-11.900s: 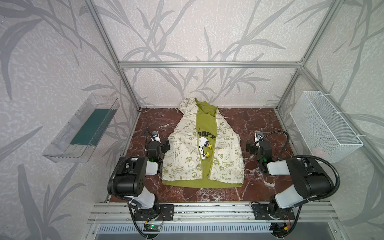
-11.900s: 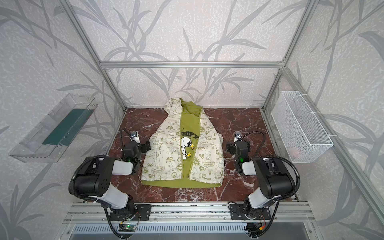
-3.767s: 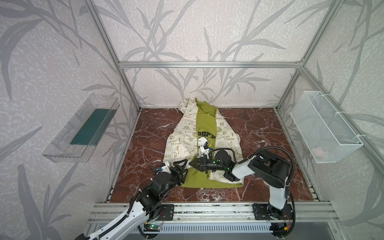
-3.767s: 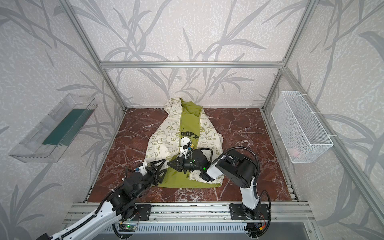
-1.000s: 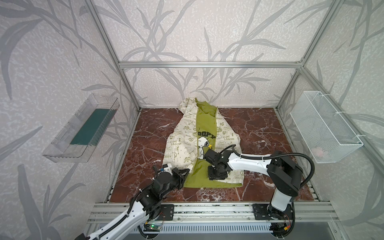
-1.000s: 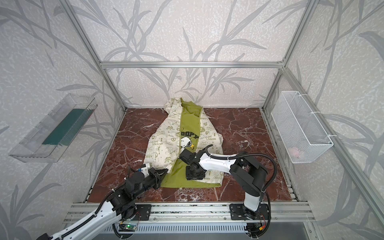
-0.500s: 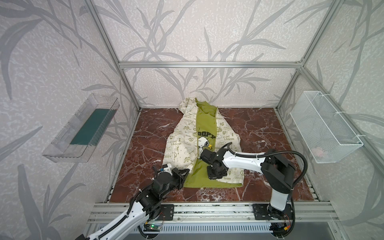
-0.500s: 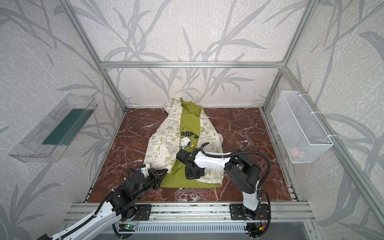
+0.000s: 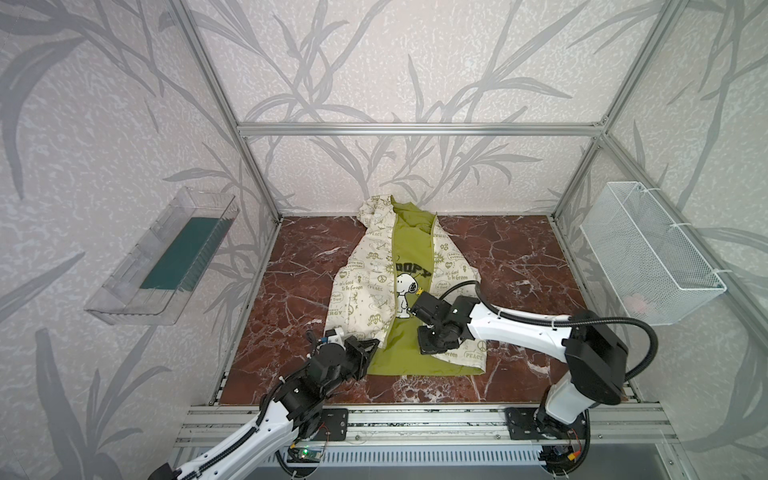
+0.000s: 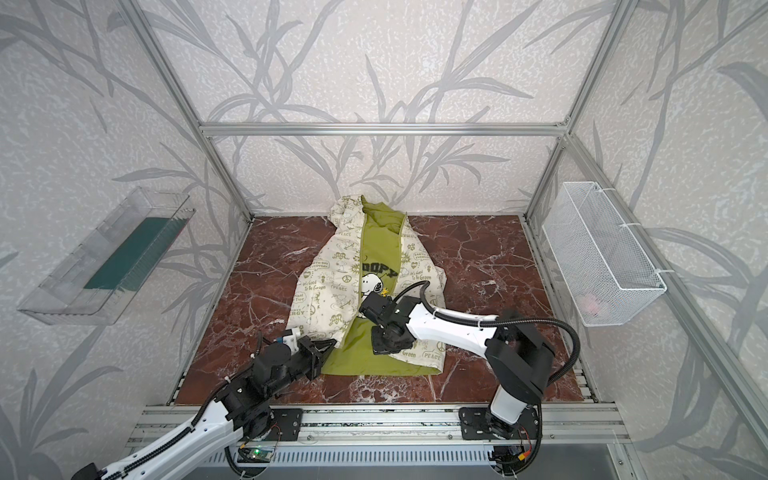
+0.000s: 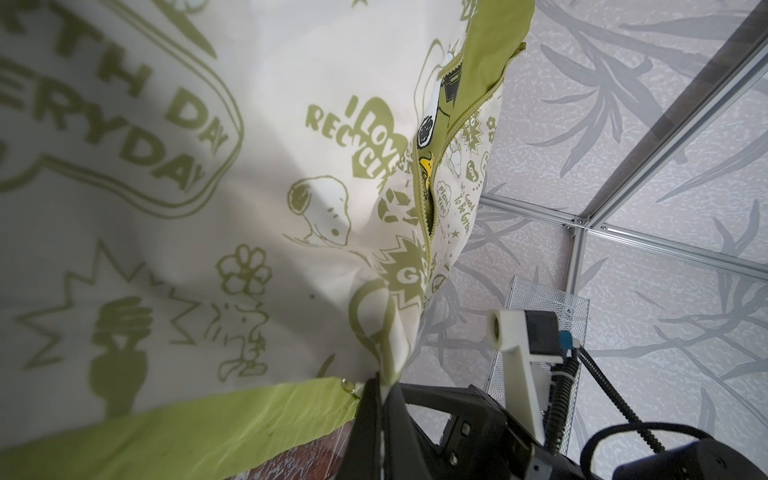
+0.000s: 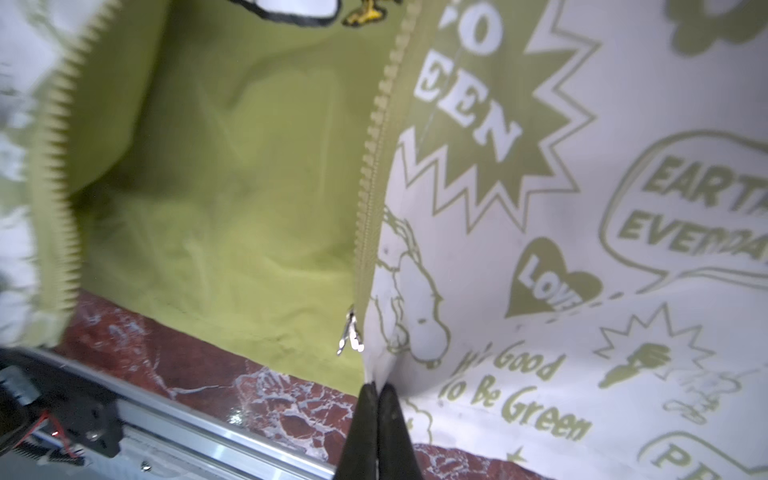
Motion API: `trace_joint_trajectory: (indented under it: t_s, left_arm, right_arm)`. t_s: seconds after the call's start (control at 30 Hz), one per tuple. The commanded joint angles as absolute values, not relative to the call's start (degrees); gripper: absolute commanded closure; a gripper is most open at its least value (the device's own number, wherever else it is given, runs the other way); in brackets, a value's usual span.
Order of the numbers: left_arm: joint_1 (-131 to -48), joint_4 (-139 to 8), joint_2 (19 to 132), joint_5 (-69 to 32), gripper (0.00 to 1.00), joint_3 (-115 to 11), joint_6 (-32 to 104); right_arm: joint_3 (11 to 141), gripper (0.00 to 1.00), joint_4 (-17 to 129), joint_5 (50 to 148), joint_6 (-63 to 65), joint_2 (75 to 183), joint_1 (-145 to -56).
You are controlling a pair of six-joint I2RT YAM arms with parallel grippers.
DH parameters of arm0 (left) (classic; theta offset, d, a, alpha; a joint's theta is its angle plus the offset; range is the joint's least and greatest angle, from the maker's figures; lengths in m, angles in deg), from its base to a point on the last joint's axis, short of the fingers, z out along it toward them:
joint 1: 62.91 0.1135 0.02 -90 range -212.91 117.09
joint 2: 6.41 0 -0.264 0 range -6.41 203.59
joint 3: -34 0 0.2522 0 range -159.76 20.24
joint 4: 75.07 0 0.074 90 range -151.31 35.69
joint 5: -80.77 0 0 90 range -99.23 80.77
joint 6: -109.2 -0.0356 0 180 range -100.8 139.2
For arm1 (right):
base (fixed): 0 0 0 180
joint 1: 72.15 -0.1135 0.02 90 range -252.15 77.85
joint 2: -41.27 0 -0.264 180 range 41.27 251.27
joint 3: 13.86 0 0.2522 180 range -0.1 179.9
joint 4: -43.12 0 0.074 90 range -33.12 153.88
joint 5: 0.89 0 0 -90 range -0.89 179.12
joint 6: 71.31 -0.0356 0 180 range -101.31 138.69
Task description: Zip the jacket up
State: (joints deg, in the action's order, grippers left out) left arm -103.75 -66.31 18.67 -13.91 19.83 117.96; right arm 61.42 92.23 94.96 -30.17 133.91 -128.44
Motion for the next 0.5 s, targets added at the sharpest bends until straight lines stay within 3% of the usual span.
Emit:
trace_joint_trajectory:
  t_s: [0.0,0.2,0.47]
  left_arm:
    - [-103.78,-69.15,20.97,-14.91,1.00,18.69,118.30]
    - [-103.86,-70.84,23.60,-15.28,1.00,18.05,117.72]
    - [-103.78,-70.90,23.68,-15.36,1.00,18.22,117.64]
  right_arm:
    - [56.35,1.00,83.22,99.79,-31.62,131.88,-125.99]
    - [57.55,1.00,85.58,100.38,-29.70,133.85,-125.57]
    - [58.99,0.87,86.01,100.63,-29.61,137.50,-125.63]
